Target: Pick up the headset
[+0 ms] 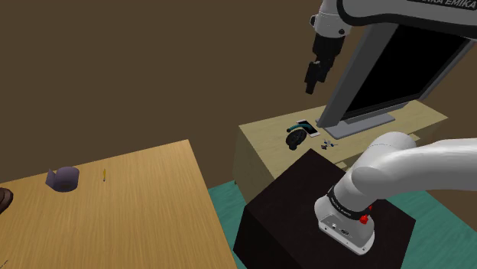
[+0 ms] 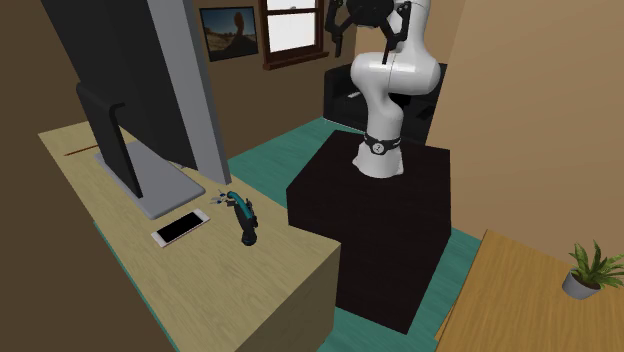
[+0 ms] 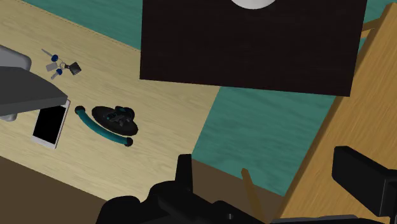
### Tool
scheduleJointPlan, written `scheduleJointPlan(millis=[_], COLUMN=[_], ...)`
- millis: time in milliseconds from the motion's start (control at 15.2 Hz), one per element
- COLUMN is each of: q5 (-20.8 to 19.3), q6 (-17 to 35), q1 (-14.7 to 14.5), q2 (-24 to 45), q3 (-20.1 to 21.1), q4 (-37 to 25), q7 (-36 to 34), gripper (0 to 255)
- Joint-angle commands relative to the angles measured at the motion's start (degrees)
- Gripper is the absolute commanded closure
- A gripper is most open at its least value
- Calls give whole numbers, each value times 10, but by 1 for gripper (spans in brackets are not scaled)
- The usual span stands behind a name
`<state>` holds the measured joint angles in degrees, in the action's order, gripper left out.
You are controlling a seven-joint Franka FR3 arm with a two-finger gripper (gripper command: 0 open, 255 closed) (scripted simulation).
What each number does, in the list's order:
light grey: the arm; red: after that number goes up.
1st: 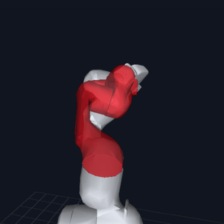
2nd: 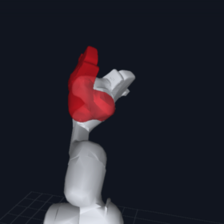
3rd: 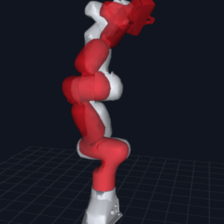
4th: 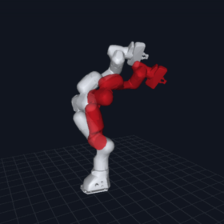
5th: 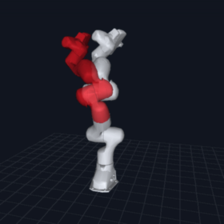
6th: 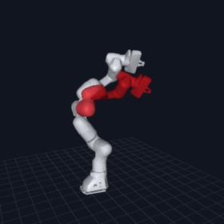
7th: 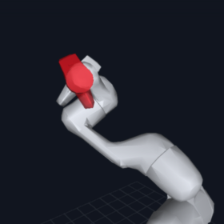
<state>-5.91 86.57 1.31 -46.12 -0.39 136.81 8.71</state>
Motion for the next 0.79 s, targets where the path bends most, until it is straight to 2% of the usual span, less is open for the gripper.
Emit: scheduleJointPlan(millis=[0,726], q5=[0,-41], q6=[0,211], q1=[0,61], q2=[0,86], q3=[0,-80], q4=[0,112], q7=[0,-14], gripper=[0,0])
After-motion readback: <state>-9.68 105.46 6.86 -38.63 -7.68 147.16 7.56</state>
